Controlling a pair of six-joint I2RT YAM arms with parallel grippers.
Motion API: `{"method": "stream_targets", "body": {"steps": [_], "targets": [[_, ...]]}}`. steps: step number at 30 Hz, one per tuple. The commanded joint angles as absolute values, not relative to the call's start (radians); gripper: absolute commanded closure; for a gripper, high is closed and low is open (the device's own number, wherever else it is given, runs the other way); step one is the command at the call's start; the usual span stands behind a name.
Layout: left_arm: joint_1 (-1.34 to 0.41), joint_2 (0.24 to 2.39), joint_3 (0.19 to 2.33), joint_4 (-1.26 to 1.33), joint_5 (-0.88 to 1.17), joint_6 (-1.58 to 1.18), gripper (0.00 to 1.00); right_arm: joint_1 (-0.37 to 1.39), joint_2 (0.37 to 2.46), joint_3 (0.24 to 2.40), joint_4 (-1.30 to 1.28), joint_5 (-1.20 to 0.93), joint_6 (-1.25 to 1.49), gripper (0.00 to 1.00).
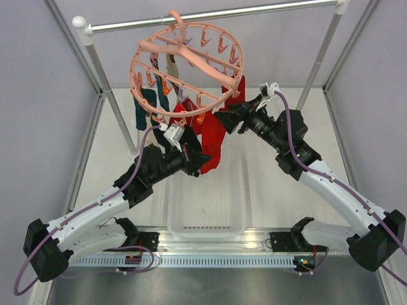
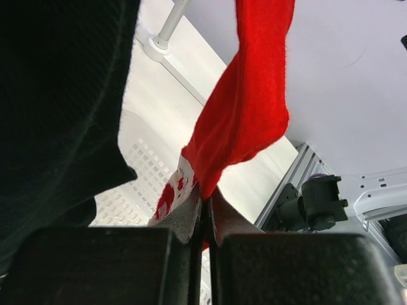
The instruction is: Remove the socks clipped to the hanger
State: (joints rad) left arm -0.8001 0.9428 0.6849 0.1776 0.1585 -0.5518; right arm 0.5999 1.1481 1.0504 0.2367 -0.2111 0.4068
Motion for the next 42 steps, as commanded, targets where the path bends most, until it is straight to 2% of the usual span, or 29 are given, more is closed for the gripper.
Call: {"method": "stream_targets", "body": {"steps": [1, 15, 18, 21, 22, 24, 25, 28, 32, 42], "targets": [[-0.804, 0.939, 0.684, 0.187, 0.143, -0.571, 0.98, 0.601, 1.144, 1.092, 0.324, -0.221, 0.411, 0.3], [-0.804, 0.933, 0.686, 0.167, 0.146, -0.569, 0.98, 0.6, 1.206, 1.132, 0.417, -0.23, 0.454, 0.3], [-0.804, 0.927, 0.684, 0.164, 0.143, -0.569, 0.98, 0.601, 1.209, 1.131, 0.426, -0.219, 0.46, 0.38], [-0.805, 0.92, 0.68, 0.16, 0.138, -0.571, 0.98, 0.6, 1.203, 1.12, 0.436, -0.209, 0.469, 0.54], [-0.805, 0.919, 0.678, 0.158, 0.137, -0.571, 0.98, 0.601, 1.2, 1.118, 0.437, -0.207, 0.469, 0.63], [-0.805, 0.917, 0.677, 0.152, 0.135, -0.571, 0.98, 0.598, 1.198, 1.117, 0.436, -0.207, 0.474, 0.73], [-0.804, 0.916, 0.676, 0.149, 0.133, -0.571, 0.98, 0.601, 1.198, 1.117, 0.433, -0.207, 0.476, 0.81], [-0.805, 0.907, 0.673, 0.13, 0.127, -0.571, 0.98, 0.601, 1.195, 1.12, 0.42, -0.198, 0.476, 0.92], [-0.804, 0.893, 0.658, 0.103, 0.123, -0.572, 0.98, 0.601, 1.195, 1.127, 0.408, -0.193, 0.476, 0.97], [-0.805, 0.867, 0.621, 0.043, 0.144, -0.58, 0.98, 0.603, 1.192, 1.137, 0.374, -0.175, 0.46, 0.98]]}}
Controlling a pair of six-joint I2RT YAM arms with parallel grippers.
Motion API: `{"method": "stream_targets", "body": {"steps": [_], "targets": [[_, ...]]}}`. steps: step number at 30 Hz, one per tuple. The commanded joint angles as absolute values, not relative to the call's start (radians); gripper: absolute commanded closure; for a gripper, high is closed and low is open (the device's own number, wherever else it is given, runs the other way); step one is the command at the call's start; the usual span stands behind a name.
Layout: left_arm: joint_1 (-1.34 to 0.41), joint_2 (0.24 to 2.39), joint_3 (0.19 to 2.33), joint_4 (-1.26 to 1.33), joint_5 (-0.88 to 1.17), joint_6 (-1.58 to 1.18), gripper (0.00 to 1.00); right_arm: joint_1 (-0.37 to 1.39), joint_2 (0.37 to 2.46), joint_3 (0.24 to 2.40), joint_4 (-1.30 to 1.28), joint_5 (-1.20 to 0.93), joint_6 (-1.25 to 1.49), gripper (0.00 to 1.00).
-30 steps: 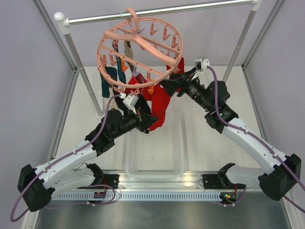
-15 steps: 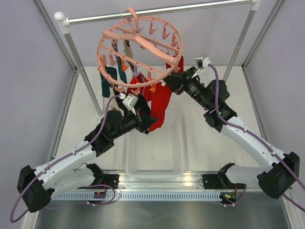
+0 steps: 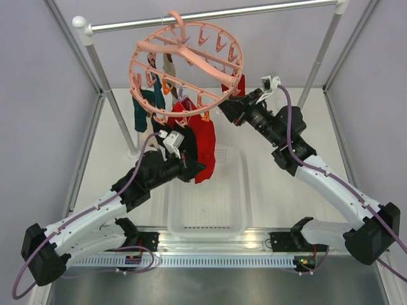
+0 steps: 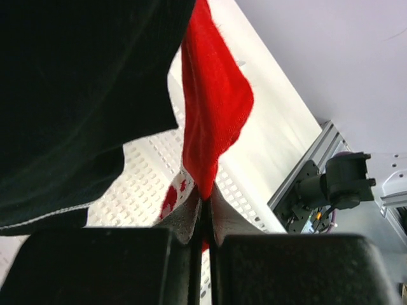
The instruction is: Remove the socks clipped to the hanger
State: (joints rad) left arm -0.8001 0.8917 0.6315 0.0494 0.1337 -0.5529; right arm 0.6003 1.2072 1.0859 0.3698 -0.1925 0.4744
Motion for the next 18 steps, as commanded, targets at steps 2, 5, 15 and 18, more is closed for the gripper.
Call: {"method": "stream_targets", "body": {"steps": [2, 5, 15, 18], "targets": [[-0.804, 0.868, 0.618, 0.04, 0.152, -0.58, 0.98, 0.601, 1.195, 1.14, 0.371, -0.179, 0.46, 0.99], [-0.805, 0.879, 0.621, 0.037, 0.175, -0.577, 0.94, 0.607, 1.197, 1.143, 0.361, -0.172, 0.457, 0.99], [-0.811, 0.828, 0.623, 0.054, 0.193, -0.528, 0.37, 0.672, 1.198, 1.173, 0.276, -0.115, 0.403, 0.99], [-0.815, 0.825, 0.627, 0.072, 0.193, -0.525, 0.35, 0.689, 1.198, 1.174, 0.261, -0.112, 0.402, 0.99]]}}
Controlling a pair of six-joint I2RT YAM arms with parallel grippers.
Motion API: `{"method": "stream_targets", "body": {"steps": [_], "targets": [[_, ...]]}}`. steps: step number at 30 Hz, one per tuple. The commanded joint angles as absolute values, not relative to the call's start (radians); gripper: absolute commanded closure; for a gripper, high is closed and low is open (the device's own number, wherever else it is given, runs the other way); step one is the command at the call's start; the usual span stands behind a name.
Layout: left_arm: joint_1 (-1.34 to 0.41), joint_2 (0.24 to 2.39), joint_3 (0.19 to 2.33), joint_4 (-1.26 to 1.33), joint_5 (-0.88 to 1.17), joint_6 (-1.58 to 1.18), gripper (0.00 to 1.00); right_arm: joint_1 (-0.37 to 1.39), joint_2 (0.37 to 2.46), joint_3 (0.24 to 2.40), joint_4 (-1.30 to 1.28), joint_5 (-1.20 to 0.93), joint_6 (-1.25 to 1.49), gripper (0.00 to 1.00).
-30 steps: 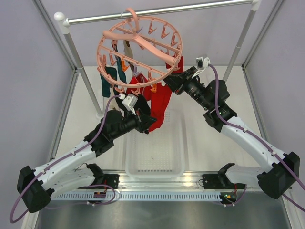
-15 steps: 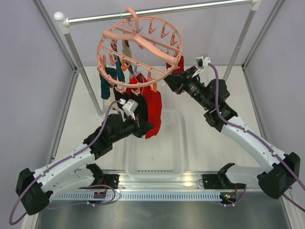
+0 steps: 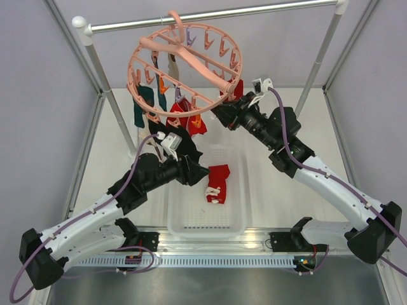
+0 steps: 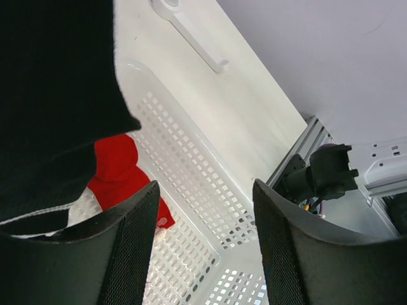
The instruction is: Remove the socks clipped to the hanger
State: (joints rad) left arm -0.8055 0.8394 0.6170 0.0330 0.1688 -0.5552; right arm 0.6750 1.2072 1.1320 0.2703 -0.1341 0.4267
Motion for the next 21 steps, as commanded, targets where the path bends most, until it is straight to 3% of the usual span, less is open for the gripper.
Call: {"method": "stream_targets", "body": {"steps": [1, 12, 21], "targets": [[-0.815, 0.828, 0.63, 0.092, 0.199, -0.525, 0.35, 0.695, 1.197, 1.175, 0.258, -0.11, 0.4, 0.99], [-0.883, 0.962, 0.69, 0.281, 0.072, -0.535, 0.33, 0.761, 1.196, 1.169, 0.226, -0.077, 0.393, 0.99], [-0.966, 1.216, 0.776, 0.478, -0.261, -0.532, 0.28, 0.792, 1.201, 1.186, 0.206, -0.064, 0.393, 0.99]]}}
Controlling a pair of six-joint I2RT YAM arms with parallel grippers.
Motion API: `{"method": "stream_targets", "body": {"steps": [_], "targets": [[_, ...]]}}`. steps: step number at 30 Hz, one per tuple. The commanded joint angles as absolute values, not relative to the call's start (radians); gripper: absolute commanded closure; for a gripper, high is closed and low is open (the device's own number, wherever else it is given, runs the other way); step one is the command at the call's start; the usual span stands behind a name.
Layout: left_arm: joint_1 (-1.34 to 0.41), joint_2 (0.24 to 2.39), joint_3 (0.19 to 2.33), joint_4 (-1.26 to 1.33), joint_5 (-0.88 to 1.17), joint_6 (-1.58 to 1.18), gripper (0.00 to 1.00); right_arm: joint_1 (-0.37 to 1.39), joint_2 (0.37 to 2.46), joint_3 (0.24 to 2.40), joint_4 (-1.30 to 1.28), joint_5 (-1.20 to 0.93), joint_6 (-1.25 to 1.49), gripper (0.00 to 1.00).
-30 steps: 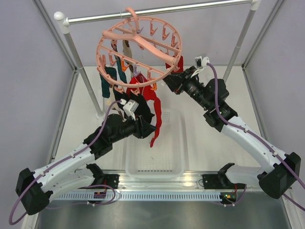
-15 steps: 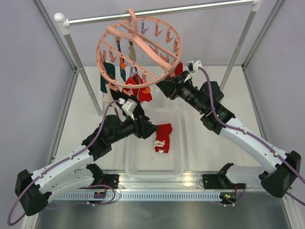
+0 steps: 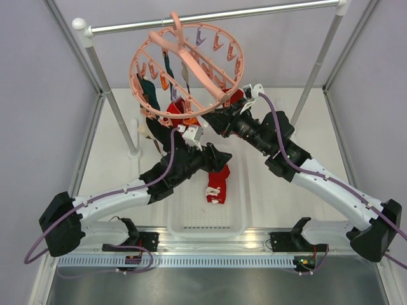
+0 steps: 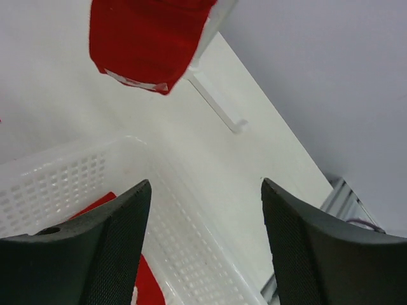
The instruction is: Remove the socks clipped to the hanger
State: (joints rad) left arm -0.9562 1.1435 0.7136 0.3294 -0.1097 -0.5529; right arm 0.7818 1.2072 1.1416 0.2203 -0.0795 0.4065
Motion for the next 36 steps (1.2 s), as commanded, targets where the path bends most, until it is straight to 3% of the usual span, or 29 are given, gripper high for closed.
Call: {"method": "stream_targets", "body": {"steps": [1, 13, 23, 30, 34, 36], "targets": [[-0.969, 1.244, 0.788, 0.488, -0.299, -0.537, 0.26, 0.793, 1.201, 1.189, 0.203, -0.063, 0.394, 0.99], [-1.08, 1.56, 0.983, 0.67, -0.612, -0.437, 0.2, 0.813, 1.219, 1.218, 0.176, -0.035, 0.391, 0.99], [-1.112, 1.733, 1.238, 0.464, -0.882, -0.423, 0.18, 0.83, 1.241, 1.227, 0.172, -0.02, 0.391, 0.99], [-1.12, 1.784, 1.29, 0.428, -0.975, -0.423, 0.19, 0.842, 1.255, 1.238, 0.17, -0.018, 0.391, 0.99], [-1.12, 1.796, 1.307, 0.425, -0.992, -0.414, 0.28, 0.853, 1.256, 1.243, 0.167, -0.015, 0.388, 0.99], [-1.12, 1.795, 1.315, 0.425, -0.988, -0.404, 0.43, 0.854, 1.256, 1.241, 0.166, -0.012, 0.387, 0.99]]}}
